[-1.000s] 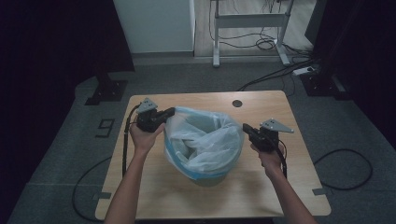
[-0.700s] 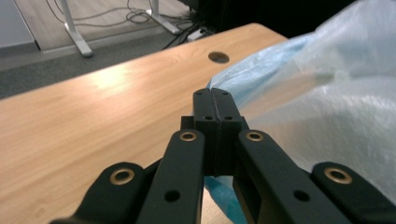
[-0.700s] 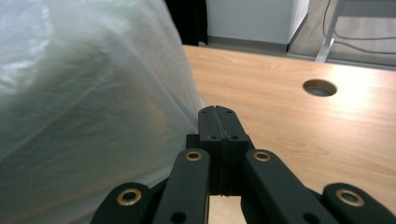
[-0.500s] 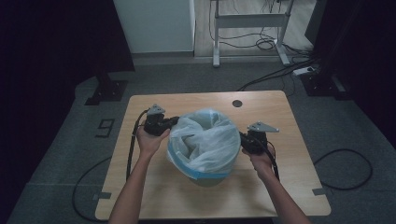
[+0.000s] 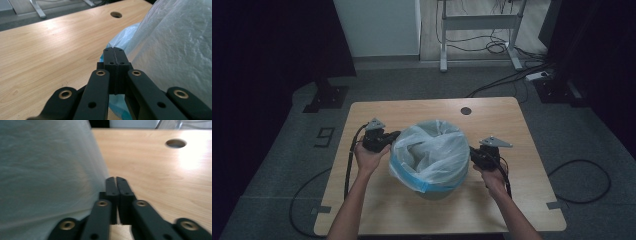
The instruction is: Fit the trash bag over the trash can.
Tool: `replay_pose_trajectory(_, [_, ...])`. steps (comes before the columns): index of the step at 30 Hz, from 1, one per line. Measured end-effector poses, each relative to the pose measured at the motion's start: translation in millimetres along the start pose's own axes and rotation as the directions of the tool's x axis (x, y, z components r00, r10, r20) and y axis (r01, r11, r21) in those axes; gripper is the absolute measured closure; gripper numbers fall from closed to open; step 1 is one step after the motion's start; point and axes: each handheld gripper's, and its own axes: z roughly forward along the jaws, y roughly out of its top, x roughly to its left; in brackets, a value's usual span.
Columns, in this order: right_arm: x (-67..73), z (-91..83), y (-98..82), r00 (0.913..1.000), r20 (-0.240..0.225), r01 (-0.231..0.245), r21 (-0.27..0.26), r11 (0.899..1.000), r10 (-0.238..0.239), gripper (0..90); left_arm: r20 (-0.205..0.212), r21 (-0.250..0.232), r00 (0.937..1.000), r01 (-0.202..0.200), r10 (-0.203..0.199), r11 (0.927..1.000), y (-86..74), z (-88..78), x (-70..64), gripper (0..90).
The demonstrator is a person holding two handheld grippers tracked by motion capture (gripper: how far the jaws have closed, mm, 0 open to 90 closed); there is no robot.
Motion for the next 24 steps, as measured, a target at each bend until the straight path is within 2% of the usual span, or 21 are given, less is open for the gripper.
replay_pose_trajectory(1, [-3.0, -10.0, 1.5, 0.9995, 0.004, -0.032, -0.057, 0.998, 0.032, 76.1, 0.003, -0.022, 1.0000, 0.002, -0.002, 0.9997, -0.1, -3.9, -0.3, 89.8])
replay_pose_trajectory(3, [-3.7, -13.9, 2.2, 0.9993, 0.002, -0.037, -0.073, 0.997, 0.037, 74.9, 0.000, -0.030, 1.0000, -0.002, 0.002, 0.9996, 0.3, -5.7, -0.7, 89.8])
replay_pose_trajectory(5, [-3.0, -31.8, 3.0, 0.9996, 0.002, -0.029, -0.130, 0.991, 0.029, 66.3, 0.007, -0.046, 1.0000, 0.000, 0.001, 0.9989, 1.1, -9.1, -0.8, 89.8])
replay_pose_trajectory(10, [1.2, -56.2, -3.6, 0.9996, -0.027, -0.006, -0.164, 0.986, 0.002, 58.7, 0.020, -0.071, 0.9998, 0.010, -0.008, 0.9975, 1.4, -13.2, -0.7, 89.8])
replay_pose_trajectory(14, [10.2, -75.9, -16.0, 0.9958, -0.083, 0.022, -0.172, 0.985, -0.037, 52.1, 0.021, -0.074, 0.9998, 0.008, -0.006, 0.9972, 2.0, -15.3, -2.6, 89.7])
replay_pose_trajectory(16, [17.5, -83.1, -23.2, 0.9907, -0.126, 0.028, -0.171, 0.985, -0.050, 48.4, 0.018, -0.072, 0.9998, 0.006, -0.004, 0.9974, 2.0, -16.0, -3.4, 89.8])
replay_pose_trajectory(19, [32.0, -91.9, -32.8, 0.9820, -0.163, 0.067, -0.176, 0.982, -0.096, 43.7, 0.018, -0.075, 0.9998, 0.011, -0.010, 0.9971, 1.7, -16.8, -4.1, 89.7])
replay_pose_trajectory(22, [51.9, -99.9, -40.9, 0.9645, -0.211, 0.119, -0.189, 0.975, -0.158, 40.6, 0.020, -0.076, 0.9997, 0.018, -0.016, 0.9970, 1.7, -17.2, -4.2, 89.7])
replay_pose_trajectory(24, [64.2, -103.3, -43.3, 0.9511, -0.227, 0.164, -0.203, 0.965, -0.209, 39.4, 0.019, -0.074, 0.9996, 0.023, -0.022, 0.9970, 1.8, -17.5, -4.3, 89.7])
